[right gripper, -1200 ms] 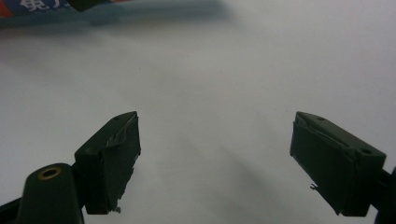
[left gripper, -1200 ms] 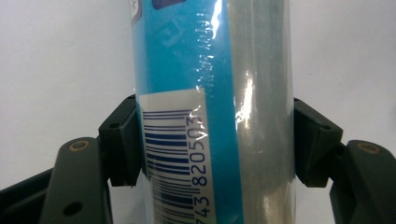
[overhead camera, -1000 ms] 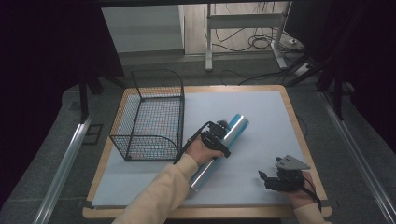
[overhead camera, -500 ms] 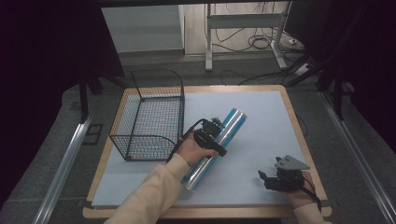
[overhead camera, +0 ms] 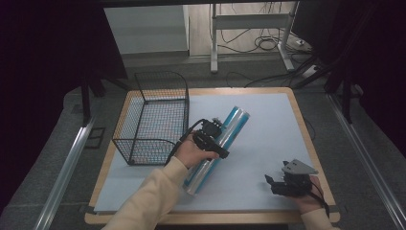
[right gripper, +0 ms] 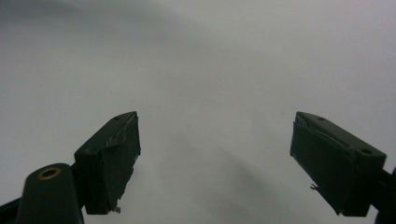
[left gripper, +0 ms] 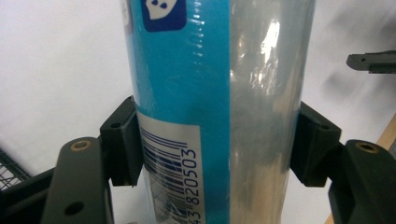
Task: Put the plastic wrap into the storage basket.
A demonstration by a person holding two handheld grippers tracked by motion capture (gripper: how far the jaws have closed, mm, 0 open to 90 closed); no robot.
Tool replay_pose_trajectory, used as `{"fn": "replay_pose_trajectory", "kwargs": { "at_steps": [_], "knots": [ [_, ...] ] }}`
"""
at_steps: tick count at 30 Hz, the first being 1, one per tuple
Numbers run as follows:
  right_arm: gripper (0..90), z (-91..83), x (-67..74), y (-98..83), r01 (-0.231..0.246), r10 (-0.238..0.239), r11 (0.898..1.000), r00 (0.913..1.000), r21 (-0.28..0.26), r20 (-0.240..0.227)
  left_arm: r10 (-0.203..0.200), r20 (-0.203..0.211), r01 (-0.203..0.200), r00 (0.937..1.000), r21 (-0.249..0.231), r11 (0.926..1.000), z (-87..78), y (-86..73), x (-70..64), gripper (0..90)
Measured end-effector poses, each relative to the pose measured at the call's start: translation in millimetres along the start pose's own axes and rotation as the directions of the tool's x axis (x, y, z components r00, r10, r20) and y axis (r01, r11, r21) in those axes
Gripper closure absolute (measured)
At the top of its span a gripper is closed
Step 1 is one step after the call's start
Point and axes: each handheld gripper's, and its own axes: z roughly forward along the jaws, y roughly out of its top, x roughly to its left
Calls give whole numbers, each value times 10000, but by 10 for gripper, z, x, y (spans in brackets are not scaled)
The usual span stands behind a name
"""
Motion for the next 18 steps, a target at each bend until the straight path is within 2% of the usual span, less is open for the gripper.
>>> {"fn": "replay_pose_trajectory", "kwargs": {
  "at_steps": [5,12,18],
  "knots": [
    [160,-9,11,5,143,-143,9998,9999,-125,48,128,-16,-128,9999,13,9999,-47,-3,10,320],
    [160,-13,11,6,108,-106,9998,9999,-174,90,214,-54,-215,9998,-233,9995,-199,26,13,320],
    [160,-11,18,8,117,-116,9998,9999,-185,68,255,-71,-258,9996,-421,9988,-255,55,8,320]
  ]
}}
